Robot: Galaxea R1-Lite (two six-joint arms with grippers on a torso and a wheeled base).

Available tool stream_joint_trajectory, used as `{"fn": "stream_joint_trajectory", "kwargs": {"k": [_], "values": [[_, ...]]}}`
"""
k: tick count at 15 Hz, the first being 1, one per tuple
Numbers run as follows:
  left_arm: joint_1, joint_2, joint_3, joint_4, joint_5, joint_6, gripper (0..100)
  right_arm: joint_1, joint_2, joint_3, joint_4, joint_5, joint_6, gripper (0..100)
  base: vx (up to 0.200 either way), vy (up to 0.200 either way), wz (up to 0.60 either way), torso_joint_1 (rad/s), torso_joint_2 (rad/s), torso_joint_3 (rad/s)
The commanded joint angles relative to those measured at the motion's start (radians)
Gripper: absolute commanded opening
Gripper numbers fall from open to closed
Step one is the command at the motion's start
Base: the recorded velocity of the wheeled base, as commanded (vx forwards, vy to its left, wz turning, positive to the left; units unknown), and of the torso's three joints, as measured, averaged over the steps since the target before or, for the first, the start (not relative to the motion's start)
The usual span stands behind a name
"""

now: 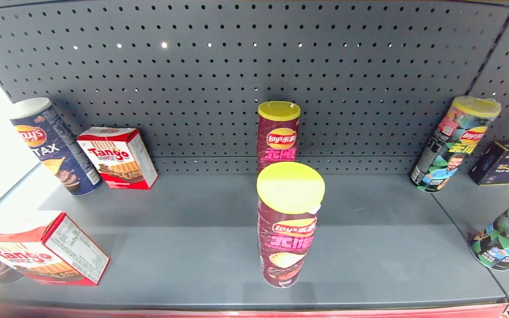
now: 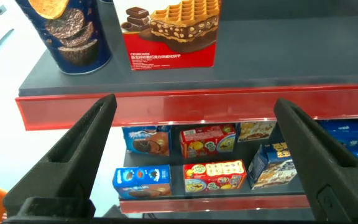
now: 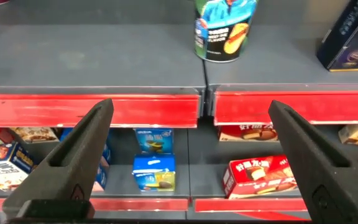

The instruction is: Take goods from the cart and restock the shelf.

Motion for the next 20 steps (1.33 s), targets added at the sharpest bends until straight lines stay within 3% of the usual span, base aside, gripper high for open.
{"fn": "stream_joint_trajectory", "kwargs": {"k": [1,20], "values": [[0.000,-0.001,0.001,-0.003,0.001,0.000,100,0.001,0.001,0.000,0.000,0.000,0.000,100,-0.200,0.000,0.00,0.002,0.01,0.002],[0.000,-0.001,0.001,-0.005,-0.003,0.001,100,0.001,0.001,0.000,0.000,0.000,0.000,100,-0.011,0.000,0.00,0.000,0.00,0.000]]}}
